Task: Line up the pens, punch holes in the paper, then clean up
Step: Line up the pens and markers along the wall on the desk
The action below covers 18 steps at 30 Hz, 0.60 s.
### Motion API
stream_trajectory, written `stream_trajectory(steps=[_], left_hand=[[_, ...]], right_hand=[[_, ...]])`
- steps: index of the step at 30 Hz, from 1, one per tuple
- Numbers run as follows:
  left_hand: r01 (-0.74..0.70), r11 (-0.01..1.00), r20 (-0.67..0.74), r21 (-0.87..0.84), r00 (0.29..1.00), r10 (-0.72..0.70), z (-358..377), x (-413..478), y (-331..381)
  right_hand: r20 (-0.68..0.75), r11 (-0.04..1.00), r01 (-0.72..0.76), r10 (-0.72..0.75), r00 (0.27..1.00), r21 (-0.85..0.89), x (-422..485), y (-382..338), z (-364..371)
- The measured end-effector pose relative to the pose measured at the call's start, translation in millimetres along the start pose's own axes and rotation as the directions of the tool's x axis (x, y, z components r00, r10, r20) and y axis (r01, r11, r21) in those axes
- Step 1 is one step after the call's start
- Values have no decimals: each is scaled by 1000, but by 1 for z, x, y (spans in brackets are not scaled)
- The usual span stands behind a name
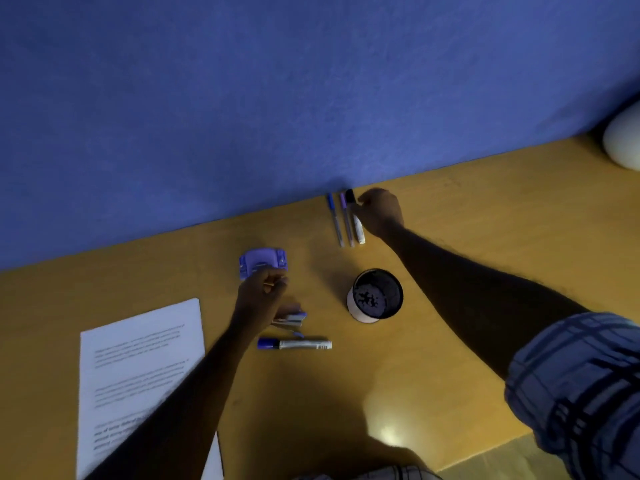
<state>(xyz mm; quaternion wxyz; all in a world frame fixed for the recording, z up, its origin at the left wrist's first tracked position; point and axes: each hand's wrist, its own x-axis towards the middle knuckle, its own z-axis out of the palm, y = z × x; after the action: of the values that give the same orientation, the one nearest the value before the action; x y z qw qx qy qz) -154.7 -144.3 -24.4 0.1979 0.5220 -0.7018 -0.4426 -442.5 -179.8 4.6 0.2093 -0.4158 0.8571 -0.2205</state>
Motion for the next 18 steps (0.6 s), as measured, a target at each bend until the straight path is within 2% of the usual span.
stream_trajectory(steps=[3, 6, 11, 14, 18], left_hand=[[-35, 995, -16, 96, 999, 37, -9, -12, -11], [-97, 977, 71, 190, 994, 85, -14, -25, -19], [-250, 925, 196, 286, 960, 199, -18, -49, -29], [-331, 874, 248, 356, 935, 253, -21, -60, -37], [-379, 814, 304, 441, 916, 262, -24, -71, -43]], right_hand=[[-41, 983, 181, -179, 983, 44, -18, -27, -6], [-20, 938, 345, -345, 938, 23, -44, -49, -6], [75, 854, 520, -517, 852, -22, -102, -72, 10], [233, 828, 559, -535, 812, -50, -138, -69, 26], [441, 814, 564, -459, 771, -138, -179, -47, 47]])
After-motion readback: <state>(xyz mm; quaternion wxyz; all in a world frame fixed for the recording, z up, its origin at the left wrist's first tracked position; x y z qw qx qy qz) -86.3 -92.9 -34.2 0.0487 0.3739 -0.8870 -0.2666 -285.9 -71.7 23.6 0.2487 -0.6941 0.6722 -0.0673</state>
